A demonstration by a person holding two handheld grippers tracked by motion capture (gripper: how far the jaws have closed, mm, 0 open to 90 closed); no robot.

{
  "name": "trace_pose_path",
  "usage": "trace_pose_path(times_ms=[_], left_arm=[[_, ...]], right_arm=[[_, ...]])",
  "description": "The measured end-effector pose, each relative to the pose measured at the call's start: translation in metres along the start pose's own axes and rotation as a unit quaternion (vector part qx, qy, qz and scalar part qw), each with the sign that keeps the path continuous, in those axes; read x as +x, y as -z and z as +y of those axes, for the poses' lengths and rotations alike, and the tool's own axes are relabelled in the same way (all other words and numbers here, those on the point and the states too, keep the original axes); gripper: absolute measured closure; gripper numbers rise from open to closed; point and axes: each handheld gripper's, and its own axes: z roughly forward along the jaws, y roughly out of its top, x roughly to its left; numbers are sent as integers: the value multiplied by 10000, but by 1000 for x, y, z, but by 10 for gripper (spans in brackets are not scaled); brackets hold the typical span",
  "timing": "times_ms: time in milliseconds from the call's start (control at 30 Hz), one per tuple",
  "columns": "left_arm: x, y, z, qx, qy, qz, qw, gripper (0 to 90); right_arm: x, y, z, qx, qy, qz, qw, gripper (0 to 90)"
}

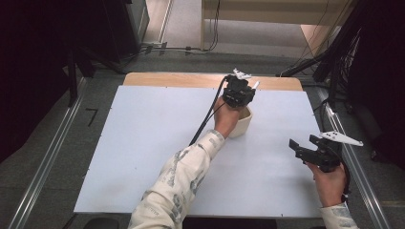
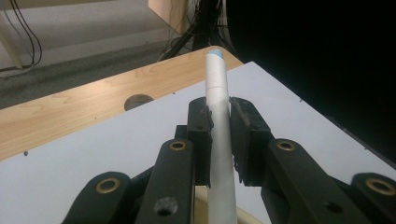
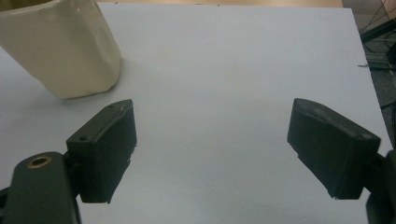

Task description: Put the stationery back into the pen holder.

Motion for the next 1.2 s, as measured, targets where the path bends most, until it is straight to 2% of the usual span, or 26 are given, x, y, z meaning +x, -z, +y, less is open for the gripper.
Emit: trace_pose_path(times_ms=[833,1200], left_arm=[[8,3,-1,-21,-62,112,9999,787],[8,5,-2,-28,-68,93,9999,787]], right_arm=[[0,-2,-1,36,15,-2,10000,138],[0,-2,-1,49,8,-6,10000,138]])
